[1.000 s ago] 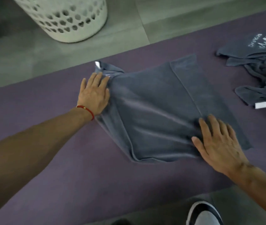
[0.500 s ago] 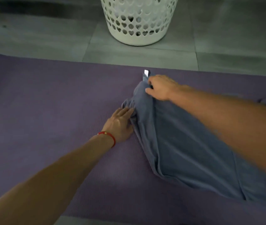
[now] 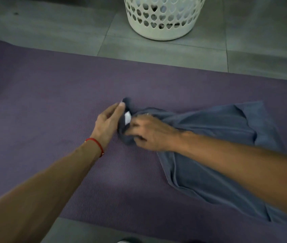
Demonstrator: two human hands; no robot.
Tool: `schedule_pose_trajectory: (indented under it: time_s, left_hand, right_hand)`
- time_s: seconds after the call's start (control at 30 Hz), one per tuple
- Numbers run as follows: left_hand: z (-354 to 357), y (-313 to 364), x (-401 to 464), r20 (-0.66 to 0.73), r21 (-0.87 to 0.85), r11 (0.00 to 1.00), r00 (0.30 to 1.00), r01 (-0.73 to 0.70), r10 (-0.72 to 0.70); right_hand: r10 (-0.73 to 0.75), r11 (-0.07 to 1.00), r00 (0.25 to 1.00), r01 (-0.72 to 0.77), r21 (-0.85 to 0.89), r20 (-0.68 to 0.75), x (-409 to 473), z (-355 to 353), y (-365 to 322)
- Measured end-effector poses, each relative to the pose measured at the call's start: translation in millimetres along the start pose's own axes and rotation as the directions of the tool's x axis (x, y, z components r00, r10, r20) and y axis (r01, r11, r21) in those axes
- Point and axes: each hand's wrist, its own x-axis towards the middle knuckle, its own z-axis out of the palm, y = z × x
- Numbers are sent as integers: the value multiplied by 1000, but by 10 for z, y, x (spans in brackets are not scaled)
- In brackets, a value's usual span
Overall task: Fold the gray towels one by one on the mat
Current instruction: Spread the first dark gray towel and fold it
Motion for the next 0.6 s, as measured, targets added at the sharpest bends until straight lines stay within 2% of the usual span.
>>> schedule_pose_trajectory:
  time_s: [0.07, 0.13, 0.17, 0.2, 0.27, 0.3, 0.37, 0.43, 0.47, 0.53, 0.6]
  left_hand:
    - [63, -114, -55, -47, 187, 981, 998, 51, -43]
    - [82, -166, -54, -121, 270, 958, 990, 97, -67]
    - [63, -141, -63, -127, 215, 972, 990, 94, -68]
    - [34, -102, -67, -128, 157, 984, 990, 80, -60]
    - [-61, -32, -85, -110, 130, 991, 994, -6, 20]
    - [-108, 19, -112, -87, 146, 988, 994, -58, 71]
    - [-201, 100, -131, -71, 169, 978, 988, -125, 138]
    - [-297, 190, -112, -82, 177, 973, 982, -151, 168]
    - [-340, 245, -102, -88, 188, 969, 979, -162, 181]
    - [-406, 336, -88, -111, 201, 963, 973, -178, 203]
    - [-490, 397, -107, -157, 178, 968, 966, -178, 206]
  right_hand:
    - [-63, 993, 992, 73, -88, 112, -233, 113, -59]
    - [-63, 990, 997, 68, -125, 39, -388, 116, -31]
    - [-43, 989, 998, 37, -145, -39, -415, 88, 15]
    - [15, 988, 993, -33, -150, -121, -407, 47, 72]
    - [230, 960, 947, -258, -105, -223, -299, -79, 217]
    - [364, 920, 910, -384, -75, -201, -219, -140, 300]
    - [583, 812, 812, -583, -24, 19, -49, -292, 453]
    - [655, 745, 711, -664, -61, 256, 83, -451, 568]
    - [653, 743, 690, -664, -87, 314, 142, -530, 596]
    - [632, 773, 717, -605, -188, 292, 253, -694, 625]
    - [597, 769, 789, -510, -386, 148, 403, -882, 609]
